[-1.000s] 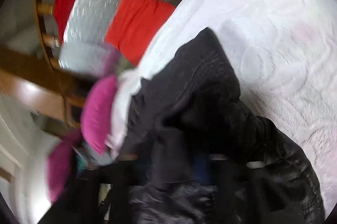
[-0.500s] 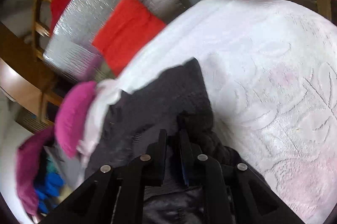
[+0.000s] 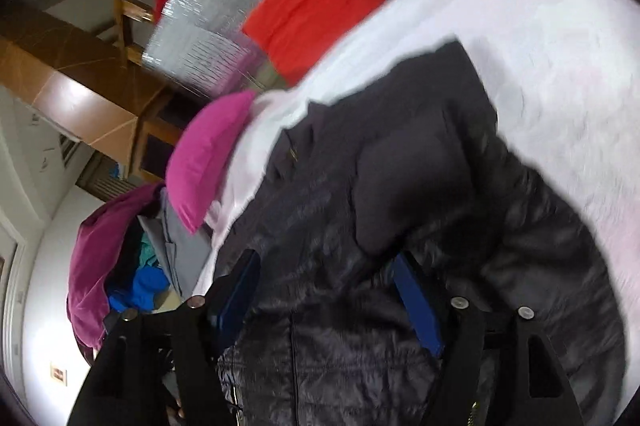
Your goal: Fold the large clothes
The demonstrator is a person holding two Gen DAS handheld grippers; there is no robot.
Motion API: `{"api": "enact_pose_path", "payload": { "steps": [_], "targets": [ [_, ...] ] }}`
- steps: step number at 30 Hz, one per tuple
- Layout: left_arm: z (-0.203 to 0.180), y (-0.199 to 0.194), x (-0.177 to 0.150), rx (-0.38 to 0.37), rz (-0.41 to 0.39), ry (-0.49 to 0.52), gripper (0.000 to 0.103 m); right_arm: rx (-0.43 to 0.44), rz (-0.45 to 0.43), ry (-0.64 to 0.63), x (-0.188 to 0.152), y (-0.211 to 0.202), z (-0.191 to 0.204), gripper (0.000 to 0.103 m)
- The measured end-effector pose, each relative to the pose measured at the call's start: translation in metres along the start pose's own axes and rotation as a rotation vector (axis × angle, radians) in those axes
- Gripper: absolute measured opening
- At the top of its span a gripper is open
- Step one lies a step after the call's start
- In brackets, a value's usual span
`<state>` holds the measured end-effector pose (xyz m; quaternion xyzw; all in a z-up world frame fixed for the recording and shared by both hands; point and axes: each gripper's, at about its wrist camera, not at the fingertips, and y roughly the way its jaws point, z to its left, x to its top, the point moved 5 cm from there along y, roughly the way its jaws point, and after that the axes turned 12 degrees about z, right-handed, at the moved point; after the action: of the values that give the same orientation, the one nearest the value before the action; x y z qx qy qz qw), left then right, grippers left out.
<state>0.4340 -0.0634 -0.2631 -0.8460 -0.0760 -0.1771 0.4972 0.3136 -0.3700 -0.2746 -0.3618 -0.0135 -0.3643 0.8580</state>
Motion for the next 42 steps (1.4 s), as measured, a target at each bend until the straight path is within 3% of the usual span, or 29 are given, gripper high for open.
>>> {"api": "enact_pose_path", "payload": {
  "steps": [3, 7, 10, 12, 14, 15, 16, 19, 21, 23, 25, 29, 33, 35, 39, 42],
  "targets": [
    [0.001, 0.011, -0.006, -0.079, 0.062, -0.057, 0.067, 0.001, 0.054, 0.064, -0.007, 0.020, -0.009, 0.066],
    [0.022, 0.021, -0.002, -0.107, 0.087, -0.194, 0.067, -0.052, 0.049, 0.154, 0.005, 0.036, -0.031, 0.065],
    [0.031, 0.024, 0.005, -0.096, 0.067, -0.243, 0.068, -0.023, 0.029, 0.233, 0.012, 0.042, -0.042, 0.066],
    [0.035, 0.031, 0.012, -0.083, 0.055, -0.260, 0.068, -0.035, -0.001, 0.221, 0.018, 0.042, -0.042, 0.065],
    [0.035, 0.037, 0.018, -0.067, 0.030, -0.260, 0.067, -0.059, -0.031, 0.193, 0.023, 0.041, -0.040, 0.056],
    [0.036, 0.039, 0.021, -0.052, 0.023, -0.260, 0.064, -0.079, -0.030, 0.163, 0.025, 0.044, -0.038, 0.039],
    [0.036, 0.040, 0.023, -0.037, 0.014, -0.260, 0.052, -0.097, -0.028, 0.139, 0.026, 0.046, -0.034, 0.036],
    [0.030, 0.036, 0.028, -0.007, -0.027, -0.218, 0.033, -0.095, -0.076, 0.081, 0.027, 0.035, -0.021, 0.030],
    [0.022, 0.030, 0.029, 0.012, -0.053, -0.161, 0.029, -0.084, -0.132, 0.029, 0.028, 0.022, -0.011, 0.029],
    [0.017, 0.030, 0.030, 0.061, -0.064, -0.117, 0.029, -0.114, -0.142, -0.003, 0.028, 0.020, -0.006, 0.029],
    [0.021, 0.039, 0.030, 0.093, -0.028, -0.118, 0.029, -0.149, -0.094, 0.029, 0.027, 0.028, -0.015, 0.029],
    [0.027, 0.043, 0.026, 0.102, 0.025, -0.139, 0.034, -0.109, 0.000, 0.096, 0.028, 0.035, -0.028, 0.033],
    [0.021, 0.034, 0.024, 0.065, 0.061, -0.121, 0.054, -0.073, 0.070, 0.063, 0.030, 0.016, -0.023, 0.035],
    [0.019, 0.027, 0.020, 0.046, 0.067, -0.096, 0.055, -0.080, 0.126, -0.003, 0.029, 0.008, -0.021, 0.034],
    [0.018, 0.009, 0.006, 0.040, 0.078, -0.009, 0.055, -0.121, 0.084, -0.056, 0.032, -0.025, -0.034, 0.035],
    [0.027, -0.013, -0.002, 0.100, 0.032, 0.018, 0.055, -0.110, -0.009, -0.005, 0.041, -0.046, -0.049, 0.035]
  ]
}}
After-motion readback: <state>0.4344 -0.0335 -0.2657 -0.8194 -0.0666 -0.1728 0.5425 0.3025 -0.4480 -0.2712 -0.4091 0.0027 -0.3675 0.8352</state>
